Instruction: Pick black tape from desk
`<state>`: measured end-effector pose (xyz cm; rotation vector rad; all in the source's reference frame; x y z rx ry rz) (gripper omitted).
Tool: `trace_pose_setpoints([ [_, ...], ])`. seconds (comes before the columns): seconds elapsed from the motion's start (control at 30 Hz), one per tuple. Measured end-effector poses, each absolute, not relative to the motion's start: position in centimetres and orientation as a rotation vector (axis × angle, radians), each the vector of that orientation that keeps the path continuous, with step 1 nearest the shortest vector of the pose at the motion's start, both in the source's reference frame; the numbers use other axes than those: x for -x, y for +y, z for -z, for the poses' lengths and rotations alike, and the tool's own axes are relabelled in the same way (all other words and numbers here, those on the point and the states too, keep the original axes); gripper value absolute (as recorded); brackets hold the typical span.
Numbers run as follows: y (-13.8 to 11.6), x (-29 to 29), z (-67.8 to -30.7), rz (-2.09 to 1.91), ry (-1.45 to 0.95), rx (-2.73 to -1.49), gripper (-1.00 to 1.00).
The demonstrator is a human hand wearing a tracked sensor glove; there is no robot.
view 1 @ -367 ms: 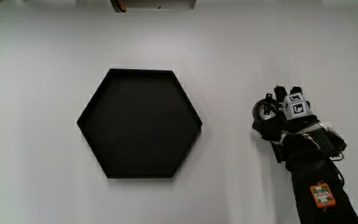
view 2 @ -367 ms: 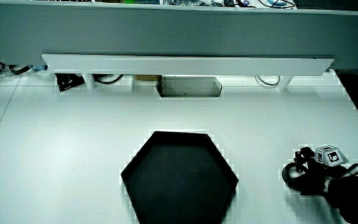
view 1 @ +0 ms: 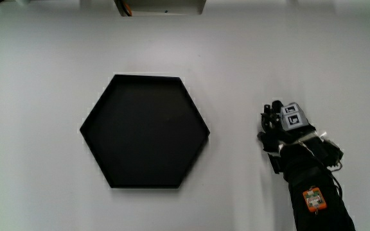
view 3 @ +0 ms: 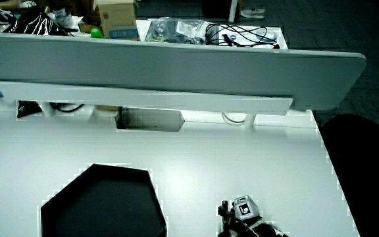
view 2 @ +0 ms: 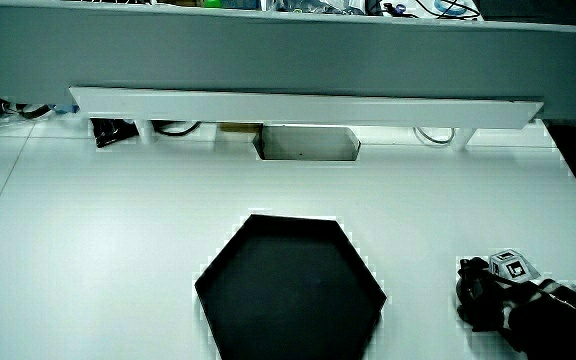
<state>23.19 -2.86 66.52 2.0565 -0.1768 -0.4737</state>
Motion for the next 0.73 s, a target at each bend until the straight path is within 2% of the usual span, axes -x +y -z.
trace_pose_setpoints([
  [0.03,-2.7,-22.8,-66.1,0.479,-0.196,-2.103,0.0],
  [0.17,-1.5,-23.4,-65.7,0.612,-0.056,-2.204,0.36],
  [0.2,-1.2,-23.5,-65.5,0.544,-0.104,-2.223,0.45],
  [0.4,-0.3,-24.6,-66.0,0.525,-0.072,-2.232,1.0],
  [0.47,-0.2,-25.0,-65.7,0.47,-0.076,-2.243,1.0],
  [0.67,-1.3,-23.2,-62.1,0.381,-0.128,-2.42,1.0],
  [0.73,-1.9,-22.2,-62.3,0.358,-0.151,-2.446,1.0],
])
